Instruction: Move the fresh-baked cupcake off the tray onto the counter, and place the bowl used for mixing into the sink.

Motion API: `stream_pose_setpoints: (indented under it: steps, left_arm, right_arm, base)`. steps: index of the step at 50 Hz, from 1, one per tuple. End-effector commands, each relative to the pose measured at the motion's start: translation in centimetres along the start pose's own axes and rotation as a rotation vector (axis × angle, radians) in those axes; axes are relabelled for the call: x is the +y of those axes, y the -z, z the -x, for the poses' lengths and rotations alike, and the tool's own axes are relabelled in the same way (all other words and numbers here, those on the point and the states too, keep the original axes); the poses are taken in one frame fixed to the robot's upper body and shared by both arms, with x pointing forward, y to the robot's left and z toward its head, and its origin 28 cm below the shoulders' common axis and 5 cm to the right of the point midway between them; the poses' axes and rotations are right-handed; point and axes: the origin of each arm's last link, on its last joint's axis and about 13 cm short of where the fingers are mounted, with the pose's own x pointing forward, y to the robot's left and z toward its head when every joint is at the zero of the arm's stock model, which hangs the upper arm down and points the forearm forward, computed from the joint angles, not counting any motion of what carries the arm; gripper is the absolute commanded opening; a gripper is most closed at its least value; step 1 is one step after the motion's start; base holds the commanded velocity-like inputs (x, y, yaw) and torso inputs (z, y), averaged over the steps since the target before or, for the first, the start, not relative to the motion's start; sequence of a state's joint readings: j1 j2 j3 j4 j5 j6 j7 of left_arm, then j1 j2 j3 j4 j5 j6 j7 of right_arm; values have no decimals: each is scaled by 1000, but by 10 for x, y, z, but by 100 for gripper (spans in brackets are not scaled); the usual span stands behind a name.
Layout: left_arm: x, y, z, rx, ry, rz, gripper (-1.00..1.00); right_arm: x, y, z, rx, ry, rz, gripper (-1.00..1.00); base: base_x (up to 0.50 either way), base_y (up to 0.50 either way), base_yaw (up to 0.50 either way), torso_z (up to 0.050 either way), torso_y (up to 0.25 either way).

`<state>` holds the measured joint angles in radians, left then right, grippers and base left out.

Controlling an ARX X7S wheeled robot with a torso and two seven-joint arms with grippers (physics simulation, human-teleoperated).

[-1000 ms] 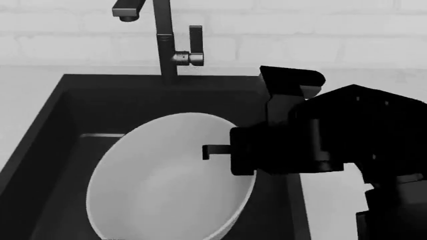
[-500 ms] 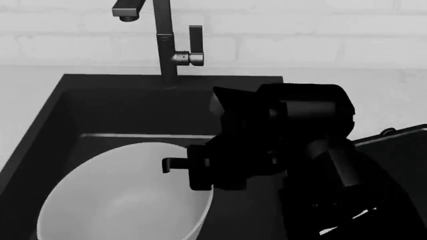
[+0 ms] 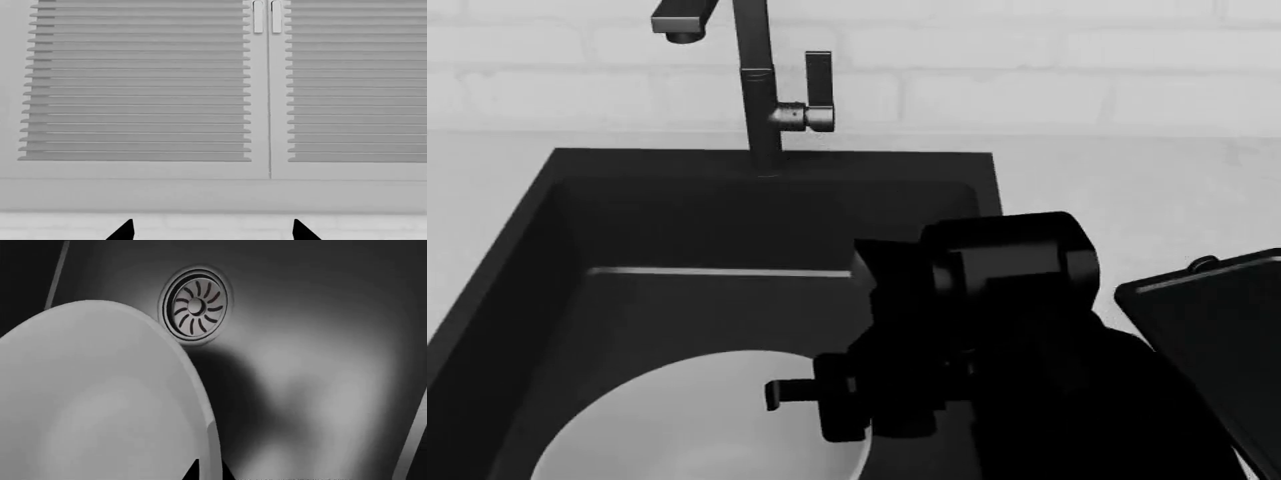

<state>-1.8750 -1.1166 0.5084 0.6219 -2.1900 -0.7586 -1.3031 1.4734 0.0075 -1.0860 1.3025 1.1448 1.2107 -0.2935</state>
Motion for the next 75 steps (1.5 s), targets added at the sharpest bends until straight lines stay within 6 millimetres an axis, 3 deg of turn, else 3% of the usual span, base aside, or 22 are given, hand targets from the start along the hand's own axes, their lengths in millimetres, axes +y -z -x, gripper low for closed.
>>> stream_pose_setpoints:
  steps: [1,43,44,53,56,62,68,70,73,75]
  left_arm:
    - [0,-1,-1,0,-2,0,100]
    - [1,3,1,7,2,14,100]
    - [0,3,1,6,2,12,100]
    - [0,2,3,2,1,12,100]
    - [0,2,3,2,1,11,100]
    - [0,0,3,0,2,10,100]
    - [-1,-1,5,-2,7,7,100]
    - [-1,-1,7,-5,7,6,100]
    - [-2,-1,8,-7,9,4,100]
    - [-3,-1,10,-7,13,3,100]
  right_arm:
    - [-1,2,-1,11,20,-14,-100]
    - [-6,3,-5,-21,192,-44,-100]
    - [-5,1,-2,-20,171,-35,100]
    - [-4,-4,3,-48,180,1,100]
    - [0,-22,19,-161,245,79,100]
    - [26,-66,91,-467,287,167,100]
    - [43,-88,161,-719,316,216,100]
    - [33,-73,177,-745,324,129,100]
    - [58,-48,210,-914,302,233,100]
    - [62,-32,219,-973,320,237,100]
  base:
    - [0,0,0,0,0]
    - [0,0,0,0,0]
    - [0,0,0,0,0]
    - [0,0,0,0,0]
    - [0,0,0,0,0]
    - [0,0,0,0,2]
    - [0,0,0,0,0]
    - [0,0,0,0,0]
    - [0,0,0,0,0]
    - [0,0,0,0,0]
